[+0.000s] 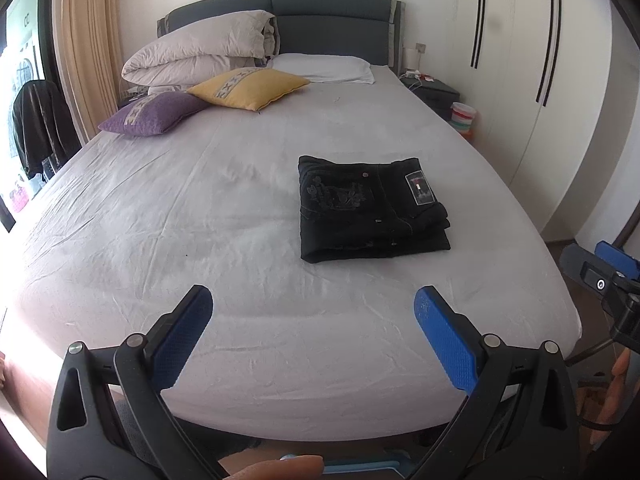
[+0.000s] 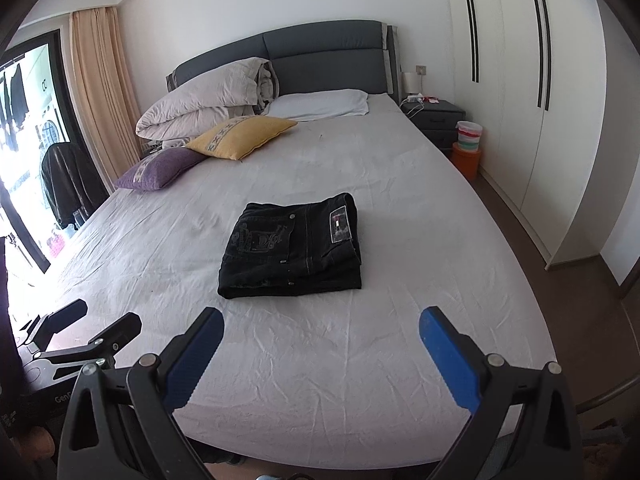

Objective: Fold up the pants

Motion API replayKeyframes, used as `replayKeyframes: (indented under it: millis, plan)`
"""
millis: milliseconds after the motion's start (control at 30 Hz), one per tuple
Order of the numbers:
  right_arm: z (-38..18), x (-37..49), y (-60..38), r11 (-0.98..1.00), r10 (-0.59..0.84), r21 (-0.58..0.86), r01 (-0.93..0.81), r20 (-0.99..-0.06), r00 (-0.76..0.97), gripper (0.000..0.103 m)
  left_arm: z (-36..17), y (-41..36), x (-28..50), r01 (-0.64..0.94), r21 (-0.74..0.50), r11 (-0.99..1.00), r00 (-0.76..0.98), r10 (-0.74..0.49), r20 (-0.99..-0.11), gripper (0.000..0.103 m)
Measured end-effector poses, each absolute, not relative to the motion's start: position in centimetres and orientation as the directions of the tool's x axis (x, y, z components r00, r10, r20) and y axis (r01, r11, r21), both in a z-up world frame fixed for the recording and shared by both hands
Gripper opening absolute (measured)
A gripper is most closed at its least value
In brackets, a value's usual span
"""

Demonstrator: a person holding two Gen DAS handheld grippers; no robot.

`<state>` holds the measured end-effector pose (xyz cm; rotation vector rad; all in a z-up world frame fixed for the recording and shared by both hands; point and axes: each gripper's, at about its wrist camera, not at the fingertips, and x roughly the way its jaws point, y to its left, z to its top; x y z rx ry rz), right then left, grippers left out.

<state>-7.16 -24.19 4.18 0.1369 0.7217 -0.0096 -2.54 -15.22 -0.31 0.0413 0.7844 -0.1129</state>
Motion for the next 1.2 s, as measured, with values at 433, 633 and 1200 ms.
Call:
replayKeyframes:
  millis: [433,633,1200]
  plan:
    - [3.7,-7.0,-23.4,0.992,0.041,0.116,0.052,-0.679,0.733,0.101,-0.8,-14.8,-2.2,0.110,-0.017,0.994,0.694,-0.089,-0.715,0.103]
    - [3.7,-7.0,-23.2,0.993,0.037,0.107,0.050,-0.684,0.729,0.101,-0.9,-14.7,-2.2,0.111,-0.019,0.994,0.692,-0.091,-0.716,0.103]
    - [3.5,-6.9,-23.0,0.994,0.035,0.100,0.049,-0.695,0.718,0.101,-1.2,-14.7,-2.2,0.107,-0.021,0.994,0.689,-0.089,-0.719,0.103]
